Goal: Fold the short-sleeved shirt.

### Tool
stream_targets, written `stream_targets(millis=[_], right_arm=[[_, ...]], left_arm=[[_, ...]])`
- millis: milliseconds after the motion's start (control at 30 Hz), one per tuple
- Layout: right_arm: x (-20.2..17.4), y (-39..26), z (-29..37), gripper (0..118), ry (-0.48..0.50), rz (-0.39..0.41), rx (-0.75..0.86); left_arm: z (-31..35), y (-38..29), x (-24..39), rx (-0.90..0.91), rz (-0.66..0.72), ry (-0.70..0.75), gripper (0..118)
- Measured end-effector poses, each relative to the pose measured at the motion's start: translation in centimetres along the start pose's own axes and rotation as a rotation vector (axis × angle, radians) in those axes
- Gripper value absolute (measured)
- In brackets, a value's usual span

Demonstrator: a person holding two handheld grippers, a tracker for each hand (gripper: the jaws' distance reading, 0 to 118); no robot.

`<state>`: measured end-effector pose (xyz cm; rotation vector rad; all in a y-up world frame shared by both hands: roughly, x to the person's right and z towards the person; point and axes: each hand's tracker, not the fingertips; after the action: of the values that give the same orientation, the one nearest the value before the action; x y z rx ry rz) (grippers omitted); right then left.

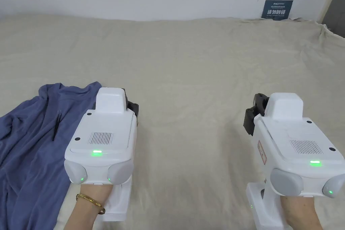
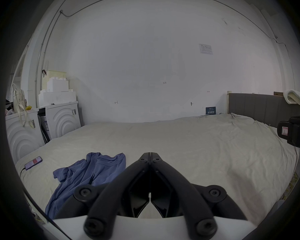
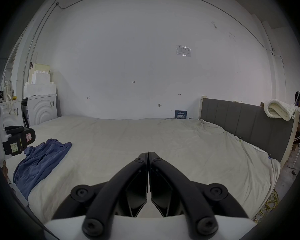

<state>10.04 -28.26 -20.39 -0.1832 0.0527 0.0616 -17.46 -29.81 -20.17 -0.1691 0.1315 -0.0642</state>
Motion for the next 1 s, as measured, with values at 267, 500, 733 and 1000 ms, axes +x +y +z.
stream_targets(millis=[267,500,733,1000], right_arm=[[0.01,-0.02,0.03,0,-0.001,-0.002,0.000],[0.09,0.04,0.10,0,-0.001,-0.002,0.005],[0.29,0.01,0.26,0,-0.005,-0.002,0.006],[0.45,-0.05,0.41,0,-0.005,-0.003,0.005]], left_arm=[[0.10,0.14,0.05,0.006,-0.003,-0.005,0],[0.17,0.31,0.15,0.011,-0.007,-0.007,0],[0.23,0.37,0.10,0.013,-0.002,-0.008,0],[0.31,0.53,0.28,0.017,-0.004,-0.014,0]])
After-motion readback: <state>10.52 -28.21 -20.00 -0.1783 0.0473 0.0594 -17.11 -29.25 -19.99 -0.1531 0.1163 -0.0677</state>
